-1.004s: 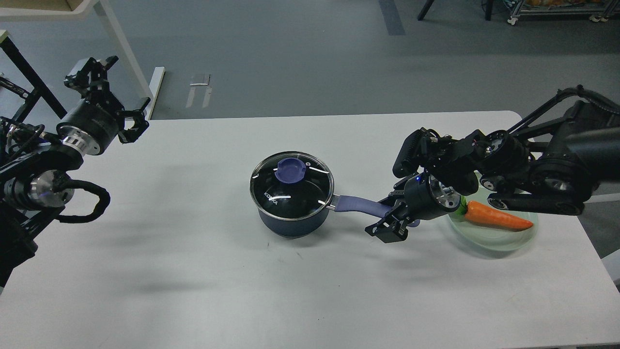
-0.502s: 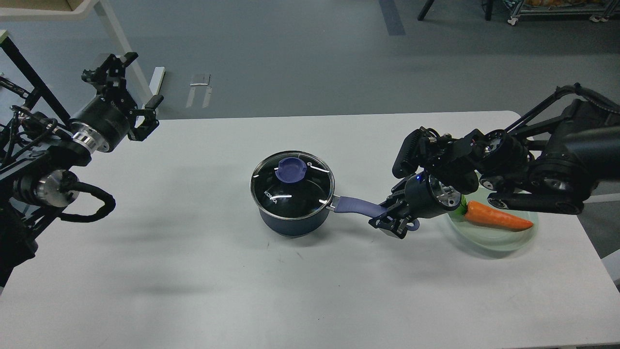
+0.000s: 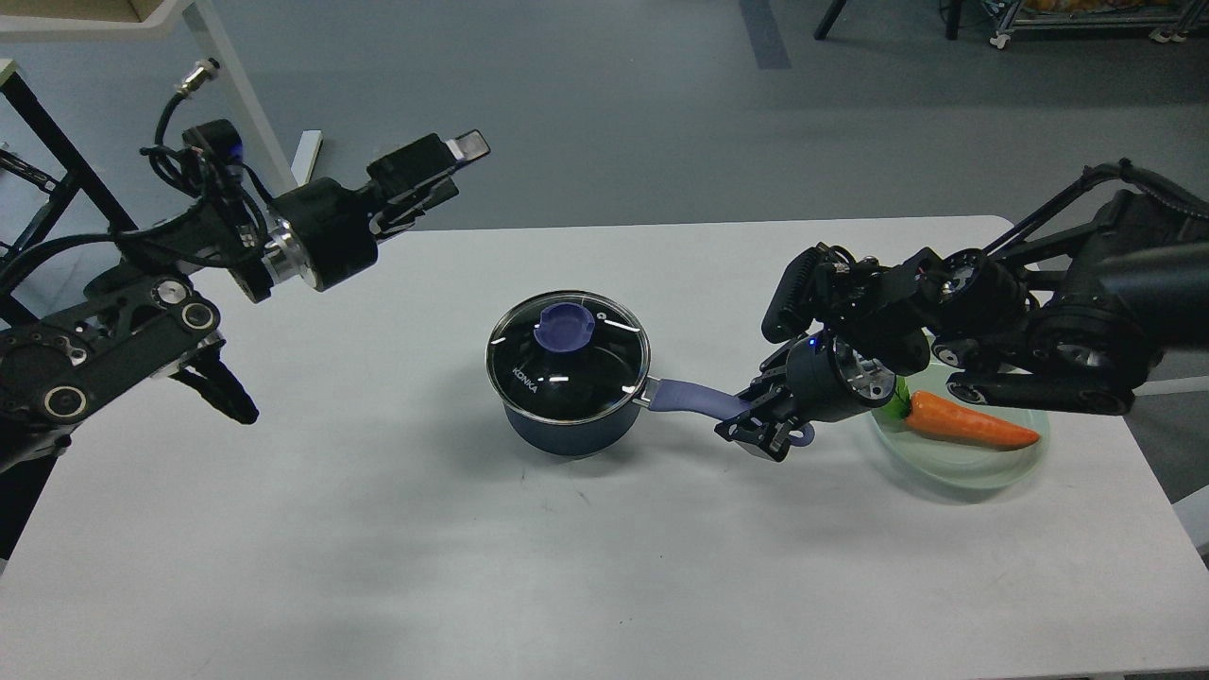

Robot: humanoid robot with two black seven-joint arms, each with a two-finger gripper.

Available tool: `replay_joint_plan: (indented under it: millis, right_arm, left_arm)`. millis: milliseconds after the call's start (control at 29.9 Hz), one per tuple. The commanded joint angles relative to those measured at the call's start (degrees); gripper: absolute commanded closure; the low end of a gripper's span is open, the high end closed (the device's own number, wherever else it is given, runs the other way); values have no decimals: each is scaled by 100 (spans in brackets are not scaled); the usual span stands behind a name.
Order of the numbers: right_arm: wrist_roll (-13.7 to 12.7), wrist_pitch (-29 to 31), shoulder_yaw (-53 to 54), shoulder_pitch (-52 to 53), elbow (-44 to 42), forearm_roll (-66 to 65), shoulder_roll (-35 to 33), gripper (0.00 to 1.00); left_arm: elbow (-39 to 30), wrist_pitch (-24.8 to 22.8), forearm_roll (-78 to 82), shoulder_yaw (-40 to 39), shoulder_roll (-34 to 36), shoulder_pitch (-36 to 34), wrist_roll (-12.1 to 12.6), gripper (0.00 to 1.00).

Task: Open pot lid
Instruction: 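Reach the left gripper over the pot and grasp the lid's blue knob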

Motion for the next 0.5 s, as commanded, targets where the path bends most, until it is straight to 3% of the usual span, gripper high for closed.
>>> replay_joint_plan:
  millis: [0,301,468]
  right_arm:
    - [4,0,-2,-1,2,2,3,83]
    - [30,9,-11,-10,10,2,3,83]
    - [30,18,-2,-10,19,2,3,83]
  left_arm:
    - [-178,112,1311,202,-195,-6,-1,1]
    - [-47,1640,3204,1792,-450,-462,52,1]
    - [217,1976,3213,2225,-512,-533,183,1]
